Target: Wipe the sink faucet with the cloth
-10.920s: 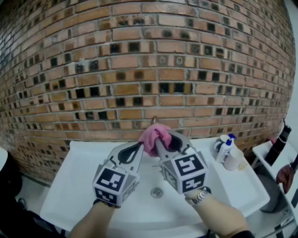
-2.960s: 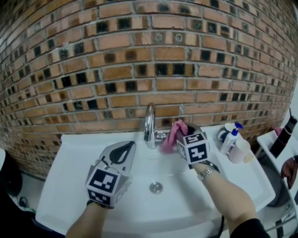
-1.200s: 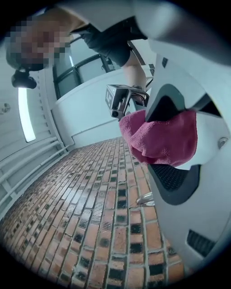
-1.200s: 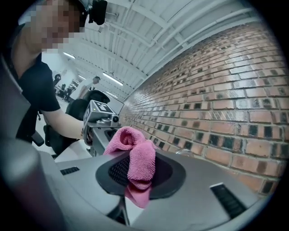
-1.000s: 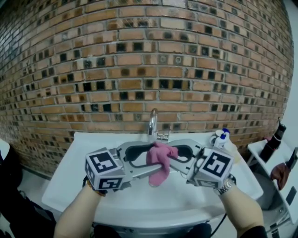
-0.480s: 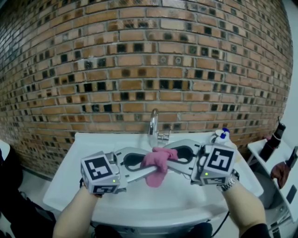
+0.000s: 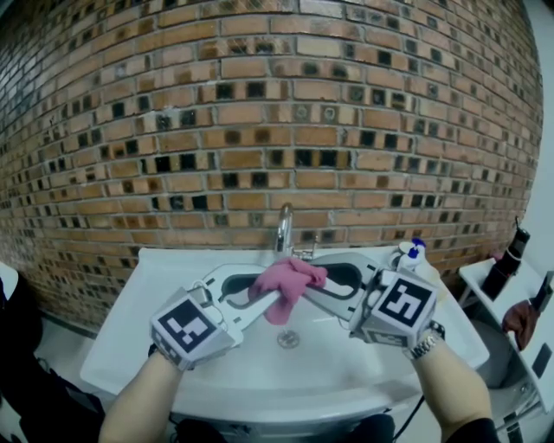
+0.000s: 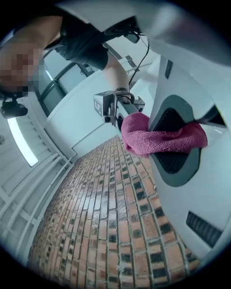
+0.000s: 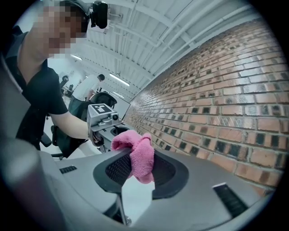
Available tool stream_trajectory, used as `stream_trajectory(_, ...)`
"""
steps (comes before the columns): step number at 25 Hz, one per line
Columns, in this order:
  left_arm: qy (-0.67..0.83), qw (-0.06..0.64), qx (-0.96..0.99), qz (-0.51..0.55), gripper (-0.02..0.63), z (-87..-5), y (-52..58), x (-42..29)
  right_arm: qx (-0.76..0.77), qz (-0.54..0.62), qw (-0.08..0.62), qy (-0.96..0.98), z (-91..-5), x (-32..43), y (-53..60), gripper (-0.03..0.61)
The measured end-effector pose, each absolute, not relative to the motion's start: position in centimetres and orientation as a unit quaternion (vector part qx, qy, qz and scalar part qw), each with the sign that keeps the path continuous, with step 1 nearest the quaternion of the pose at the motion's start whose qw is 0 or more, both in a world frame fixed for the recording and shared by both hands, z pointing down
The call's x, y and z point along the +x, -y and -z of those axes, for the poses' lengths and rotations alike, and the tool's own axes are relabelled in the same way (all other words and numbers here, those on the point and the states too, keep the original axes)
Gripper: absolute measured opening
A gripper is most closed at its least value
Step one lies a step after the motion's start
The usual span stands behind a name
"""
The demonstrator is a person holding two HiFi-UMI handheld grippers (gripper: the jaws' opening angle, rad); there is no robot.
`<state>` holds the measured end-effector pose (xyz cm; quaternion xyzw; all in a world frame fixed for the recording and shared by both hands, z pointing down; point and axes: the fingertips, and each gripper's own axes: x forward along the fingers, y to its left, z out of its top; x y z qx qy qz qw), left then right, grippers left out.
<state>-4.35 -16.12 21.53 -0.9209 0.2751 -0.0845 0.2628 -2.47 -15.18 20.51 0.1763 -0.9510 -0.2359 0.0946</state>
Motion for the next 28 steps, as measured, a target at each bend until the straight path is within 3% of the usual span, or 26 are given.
stream_trajectory(13, -0.413, 0.310, -0.854, 0.064, 0.081, -18.4, 21.2, -7.0, 0.273, 0.199, 0.012, 0.941, -19.5, -0.7, 18.9, 0.115)
stream_trajectory(28, -0.467, 0.271, -0.838, 0.074, 0.081, -18.8, 28.5, -7.8, 0.368, 0.148, -0.074, 0.915, -20.4, -0.7, 23.8, 0.091)
